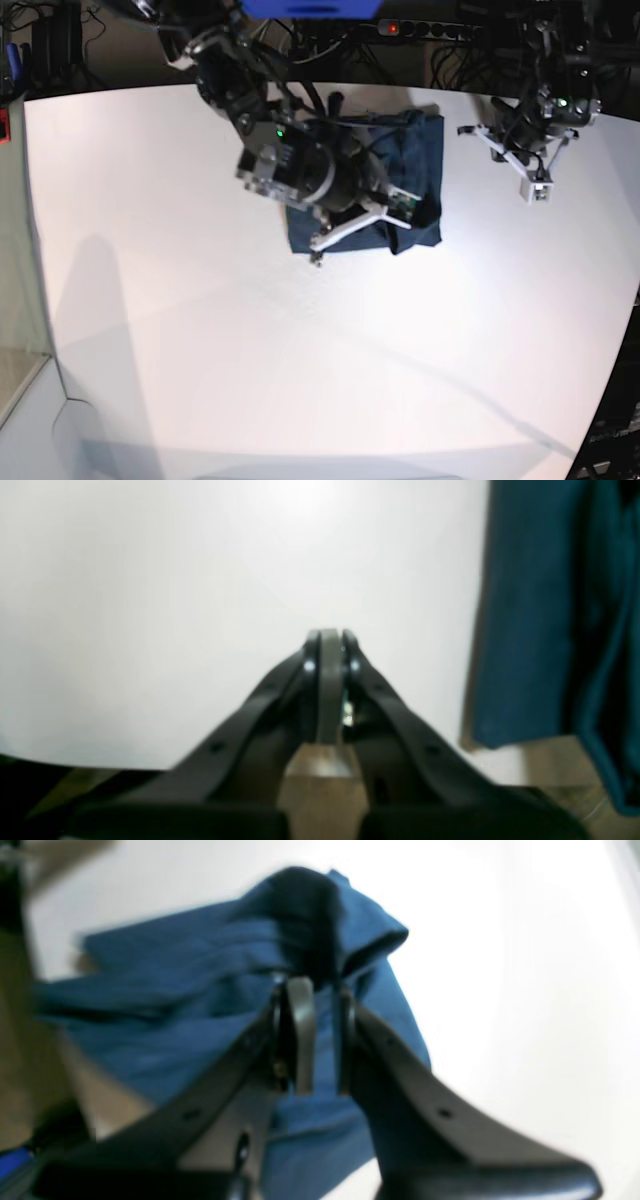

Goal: Layout the t-shirt on the table in an organized manner, then fold the t-shirt properly
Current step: 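Grasp the bundle's edge with the right gripper and fold it over, then press the folded layer down with the right gripper and withdraw, then grasp the bundle's sides with both grippers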

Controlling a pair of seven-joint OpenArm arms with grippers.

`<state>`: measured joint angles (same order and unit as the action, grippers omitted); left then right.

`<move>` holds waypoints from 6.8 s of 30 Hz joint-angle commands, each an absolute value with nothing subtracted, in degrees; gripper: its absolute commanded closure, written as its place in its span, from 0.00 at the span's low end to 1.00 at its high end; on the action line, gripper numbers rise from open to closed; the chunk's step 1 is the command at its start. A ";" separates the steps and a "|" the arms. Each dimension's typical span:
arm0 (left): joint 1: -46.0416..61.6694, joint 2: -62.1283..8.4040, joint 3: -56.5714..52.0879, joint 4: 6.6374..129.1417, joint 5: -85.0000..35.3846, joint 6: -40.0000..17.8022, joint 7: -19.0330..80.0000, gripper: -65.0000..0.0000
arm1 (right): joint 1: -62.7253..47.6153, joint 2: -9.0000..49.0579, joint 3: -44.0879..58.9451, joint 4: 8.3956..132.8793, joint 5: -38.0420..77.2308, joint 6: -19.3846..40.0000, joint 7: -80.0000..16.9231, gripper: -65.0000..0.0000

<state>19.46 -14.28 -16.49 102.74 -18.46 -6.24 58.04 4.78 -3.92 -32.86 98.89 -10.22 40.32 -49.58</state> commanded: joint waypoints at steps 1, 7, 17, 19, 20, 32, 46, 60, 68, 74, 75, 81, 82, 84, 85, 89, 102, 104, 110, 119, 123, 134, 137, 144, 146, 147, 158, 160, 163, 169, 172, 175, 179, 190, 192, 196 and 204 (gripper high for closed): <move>19.03 -14.73 -16.75 103.34 -18.95 -6.20 57.10 1.00 | 6.90 -5.05 -32.92 97.27 -9.63 40.00 -48.04 0.91; 18.59 -14.55 -16.66 101.76 -18.68 -6.11 57.01 1.00 | 12.79 -5.23 -32.84 87.34 -9.63 40.00 -46.46 0.91; 14.55 -14.29 -16.31 94.37 -19.03 -6.11 56.84 1.00 | 13.58 -5.14 -32.84 84.79 -9.63 40.00 -45.05 0.91; 14.02 -14.29 -15.60 93.85 -19.12 -6.11 56.84 1.00 | 13.58 -5.67 -33.01 83.74 -9.63 40.00 -44.97 0.91; 13.49 -14.29 -14.37 93.49 -19.12 -6.11 56.84 1.00 | 13.58 -6.55 -33.01 82.86 -9.63 40.00 -44.26 0.91; 12.70 -12.62 -8.40 88.75 -18.59 -6.11 52.70 1.00 | 16.75 -9.00 -34.42 82.86 -9.45 40.00 -39.60 0.91; 15.52 -13.32 -11.91 91.82 -18.59 -6.11 52.62 1.00 | 13.67 -9.00 -30.02 89.10 -9.63 40.00 -43.30 0.91; 16.22 -15.08 -12.09 91.21 -18.68 -6.11 52.18 1.00 | 14.02 -9.00 -30.37 77.58 -9.45 40.00 -35.91 0.90; 16.04 -15.08 -12.09 91.12 -18.68 -6.11 52.18 1.00 | 14.99 -9.00 -30.11 81.01 -9.54 40.00 -36.18 0.90; 16.13 -15.08 -11.91 91.30 -18.68 -6.11 52.18 1.00 | 15.08 -9.00 -30.55 77.32 -9.36 40.00 -35.65 0.90; 16.22 -15.08 -12.00 91.38 -18.68 -6.11 52.18 1.00 | 15.34 -9.00 -31.34 76.70 -9.36 40.00 -35.30 0.90; 16.31 -15.08 -11.82 91.38 -18.68 -6.11 52.18 1.00 | 16.75 -9.00 -36.00 73.98 -6.90 40.00 -29.67 0.90; 16.31 -15.08 -11.74 91.30 -18.68 -6.11 52.18 1.00 | 17.54 -9.00 -36.26 73.89 -4.53 40.00 -28.44 0.90; 16.31 -15.08 -11.65 91.56 -18.68 -6.11 52.18 1.00 | 19.30 -9.00 -36.53 73.19 0.84 40.00 -26.77 0.90; 16.31 -15.08 -11.65 91.82 -18.68 -6.11 52.26 1.00 | 20.18 -9.00 -36.53 72.84 3.91 40.00 -26.07 0.90; 17.36 -15.25 -12.00 91.91 -18.68 -6.11 52.26 1.00 | 22.81 -9.00 -36.26 73.54 13.67 40.00 -23.96 0.91; 18.95 -17.27 -14.73 95.16 -19.12 -6.11 52.09 1.00 | 13.58 -2.24 -30.02 86.99 10.86 40.00 -30.20 0.90; 18.95 -17.27 -14.73 95.08 -19.12 -6.11 52.09 1.00 | 11.74 -1.01 -29.85 87.78 10.15 40.00 -30.29 0.90; 18.42 -17.36 -14.73 94.99 -19.03 -6.11 52.09 1.00 | 9.19 -0.84 -29.93 84.62 6.64 40.00 -29.76 0.90; 18.68 -17.36 -14.73 94.99 -19.03 -6.11 52.09 1.00 | 12.62 -4.00 -30.11 74.86 6.02 40.00 -29.49 0.91; 19.82 -17.36 -15.25 94.99 -19.03 -6.11 52.09 1.00 | 14.37 -4.97 -30.11 72.48 6.11 40.00 -29.49 0.91; 20.09 -17.45 -15.87 94.99 -19.03 -6.20 52.09 1.00 | 14.55 -9.00 -36.18 75.82 9.01 40.00 -30.73 0.91; 20.09 -18.51 -15.96 95.25 -19.21 -6.20 52.09 1.00 | 13.58 -7.25 -33.54 80.75 8.84 40.00 -33.89 0.91; 21.85 -14.99 -23.16 104.92 -19.30 -21.49 52.79 1.00 | 7.69 4.18 -21.76 93.49 8.92 40.00 -37.76 0.91; 21.58 -12.70 -25.36 107.56 -19.30 -26.07 52.88 1.00 | 5.76 6.64 -18.59 95.16 8.92 40.00 -38.20 0.91; 21.49 -11.56 -26.07 108.88 -19.30 -28.18 52.88 1.00 | 4.44 7.52 -17.01 95.96 8.92 40.00 -38.20 0.91; 12.44 1.54 -21.85 109.41 -18.59 -35.30 52.97 1.00 | -7.87 11.30 -6.46 98.24 8.92 40.00 -37.67 0.91; 10.59 1.71 -18.51 106.51 -18.68 -33.80 52.88 1.00 | -8.13 11.21 -6.64 98.24 9.01 40.00 -37.67 0.91; 8.04 1.71 -14.11 101.67 -19.03 -31.16 52.62 1.00 | -8.13 9.89 -6.37 98.15 9.01 40.00 -37.67 0.91; 5.41 1.71 -11.91 95.87 -19.12 -27.74 52.18 1.00 | -8.13 9.80 -6.37 100.79 9.10 40.00 -38.20 0.91; 5.93 1.45 -12.09 96.31 -19.12 -27.74 52.62 1.00 | -9.63 9.71 -6.29 107.12 9.19 40.00 -38.37 0.91; 5.93 1.27 -12.09 95.43 -18.68 -27.74 52.70 1.00 | -10.51 7.60 -6.81 111.96 9.19 40.00 -38.37 0.91; 5.93 1.27 -12.09 94.46 -18.68 -27.74 52.70 1.00 | -10.68 4.18 -6.90 108.35 9.10 40.00 -38.02 0.91; 9.45 -0.22 -12.18 94.46 -18.59 -27.74 52.35 1.00 | -10.07 0.57 -6.90 91.65 9.01 40.00 -31.96 0.91; 9.54 -1.89 -12.18 94.37 -18.68 -27.74 52.26 1.00 | -9.80 0.66 -6.73 87.78 8.92 40.00 -30.64 0.91; 9.80 -2.51 -12.26 94.37 -18.68 -27.74 52.26 1.00 | -9.71 0.75 -6.55 82.15 8.92 40.00 -26.33 0.91; 10.07 -2.59 -12.26 94.99 -18.77 -27.74 52.79 1.00 | -8.13 1.98 -5.58 77.14 8.84 40.00 -24.04 0.91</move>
<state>10.02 -2.42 -12.27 93.91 -18.26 -27.62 52.86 -7.81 1.32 -5.87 77.30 11.46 40.95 -20.88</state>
